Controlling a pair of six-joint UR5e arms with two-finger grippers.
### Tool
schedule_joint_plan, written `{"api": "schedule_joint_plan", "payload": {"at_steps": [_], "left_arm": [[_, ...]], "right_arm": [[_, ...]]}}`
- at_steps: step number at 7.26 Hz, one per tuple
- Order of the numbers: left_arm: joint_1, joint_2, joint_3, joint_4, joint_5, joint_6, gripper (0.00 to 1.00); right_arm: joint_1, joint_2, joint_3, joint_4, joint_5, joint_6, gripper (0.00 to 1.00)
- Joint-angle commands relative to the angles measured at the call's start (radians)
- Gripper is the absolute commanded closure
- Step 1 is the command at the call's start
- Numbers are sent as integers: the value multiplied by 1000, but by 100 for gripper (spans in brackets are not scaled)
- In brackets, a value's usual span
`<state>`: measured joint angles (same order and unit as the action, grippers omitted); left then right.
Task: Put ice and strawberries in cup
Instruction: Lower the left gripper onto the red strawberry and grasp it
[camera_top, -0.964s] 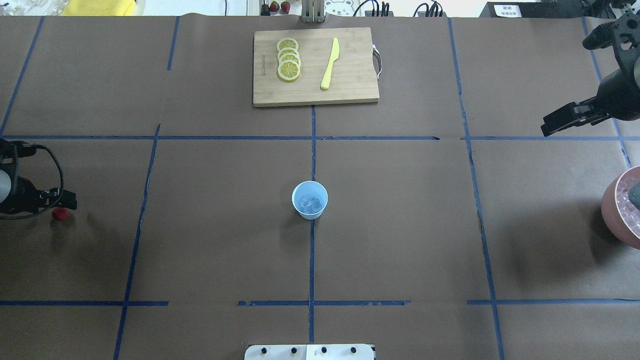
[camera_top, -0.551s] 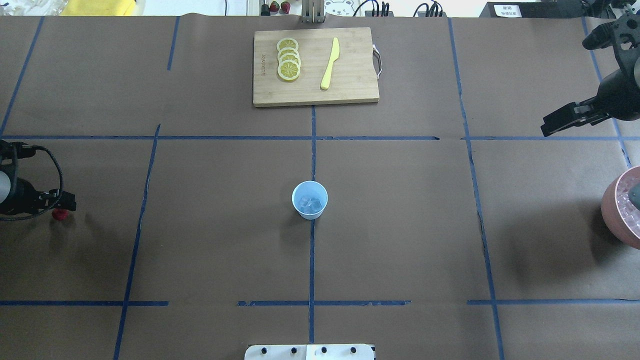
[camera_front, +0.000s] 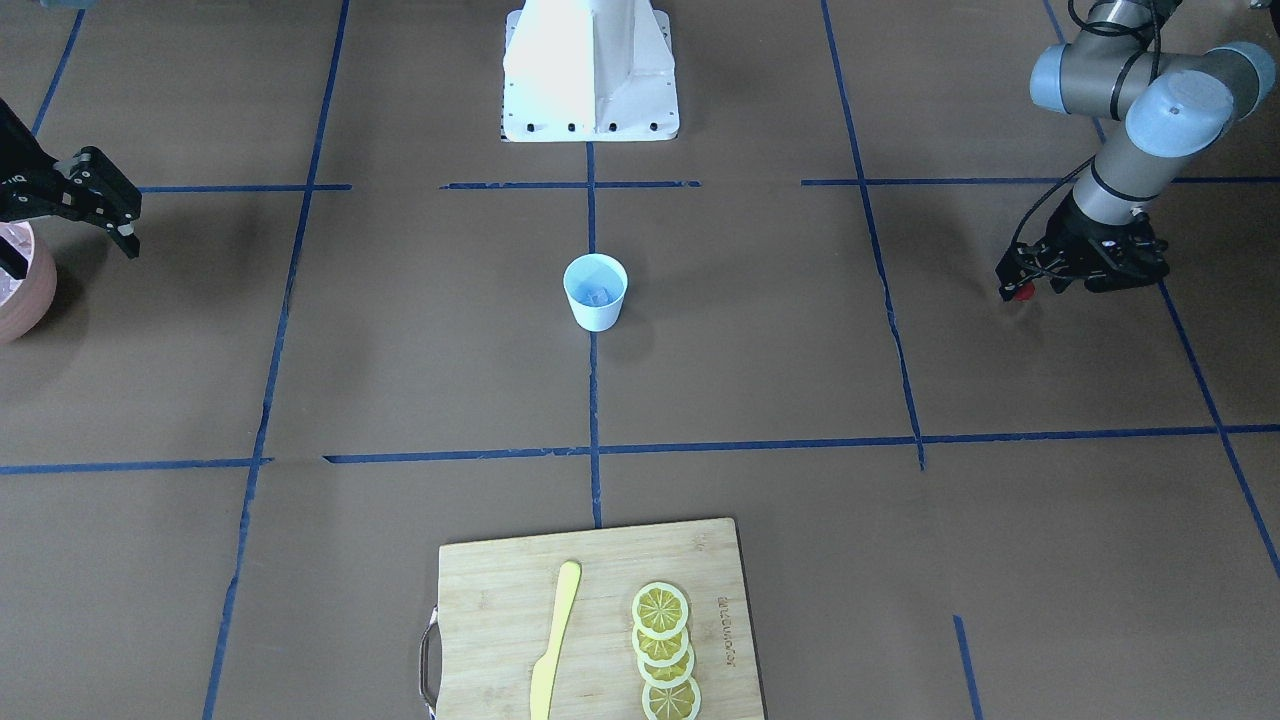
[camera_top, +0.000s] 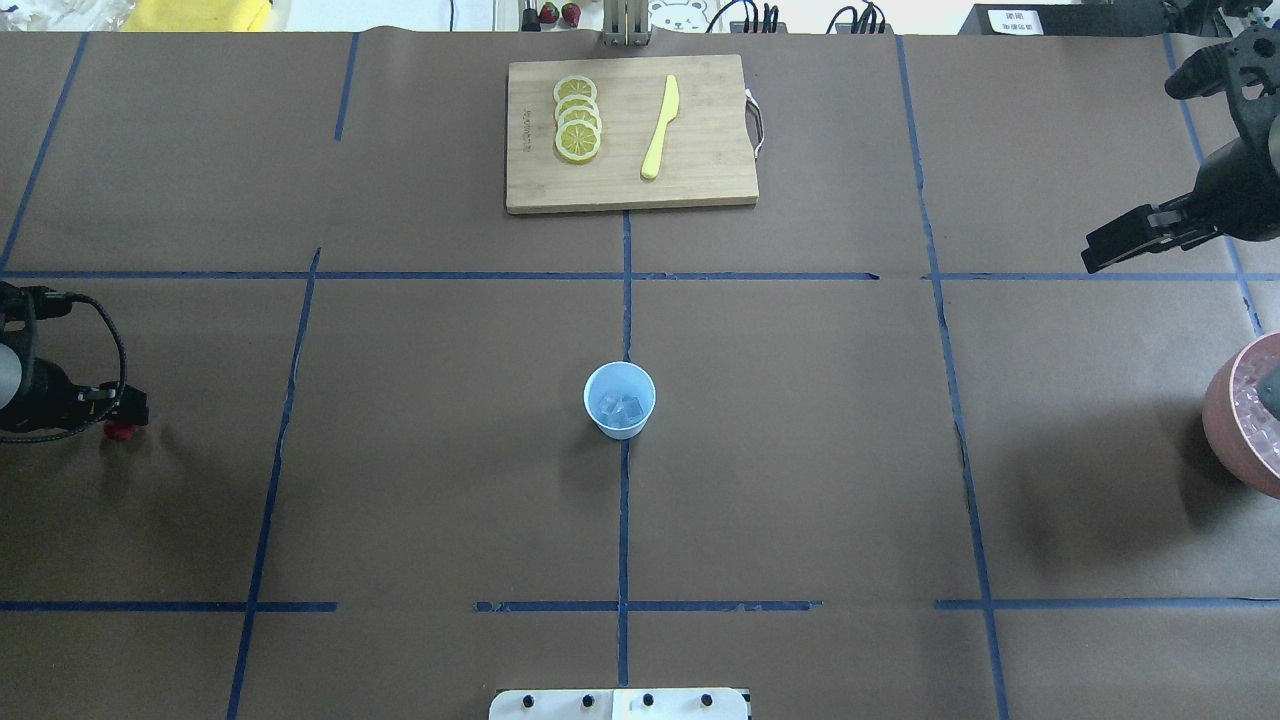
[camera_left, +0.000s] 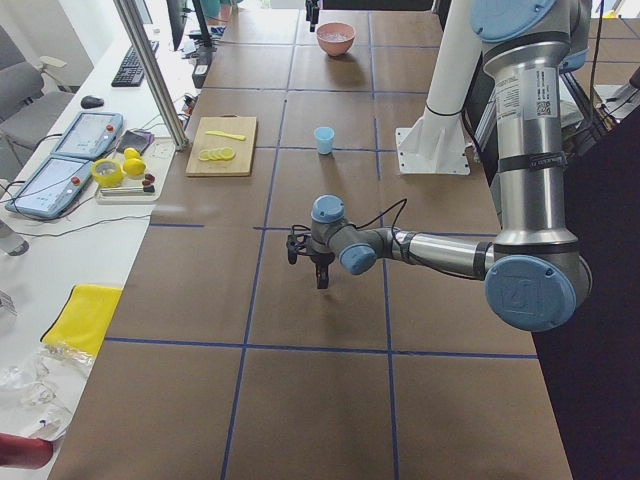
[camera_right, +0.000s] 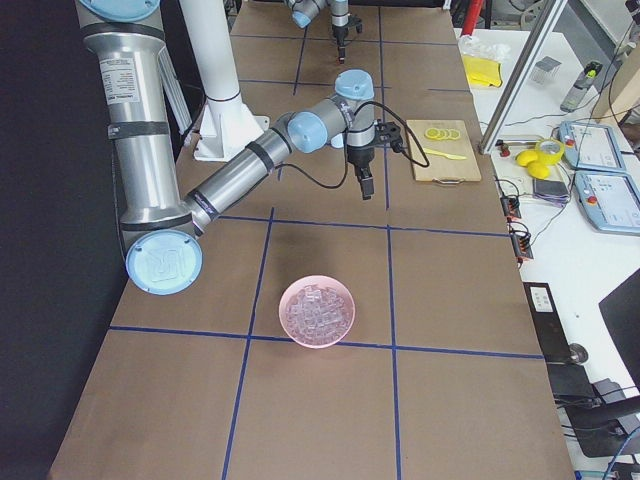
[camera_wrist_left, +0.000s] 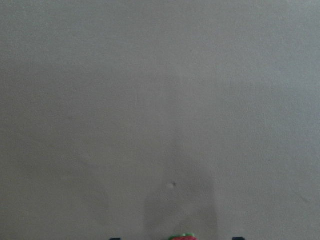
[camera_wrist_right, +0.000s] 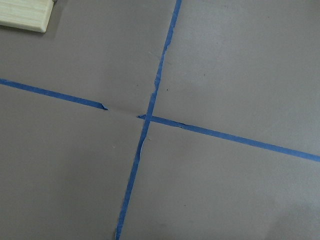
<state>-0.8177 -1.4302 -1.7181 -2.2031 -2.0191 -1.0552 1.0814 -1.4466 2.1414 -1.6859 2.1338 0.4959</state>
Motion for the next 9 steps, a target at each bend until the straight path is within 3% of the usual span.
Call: {"api": "schedule_joint_plan", "payload": {"at_steps": [1, 2, 4, 5, 7, 9], "left_arm": [[0, 1, -1, -3, -1, 0, 63], [0, 1, -3, -3, -1, 1, 85], [-4, 2, -35, 6, -6, 6, 100], [-14, 4, -99, 60, -85, 6, 100], [-67, -21, -284, 345, -119, 18, 100], [-69, -242, -391, 687, -118, 8, 100]], "right_arm": [[0, 0, 0, 0, 0, 3, 1], [0, 0, 2, 0, 0, 3, 1], [2, 0, 5, 0, 2, 4, 1], [3, 0, 6, 0, 3, 4, 1], [40, -17, 8, 0, 34, -6, 1], [119, -72, -6, -2, 63, -130, 1]]}}
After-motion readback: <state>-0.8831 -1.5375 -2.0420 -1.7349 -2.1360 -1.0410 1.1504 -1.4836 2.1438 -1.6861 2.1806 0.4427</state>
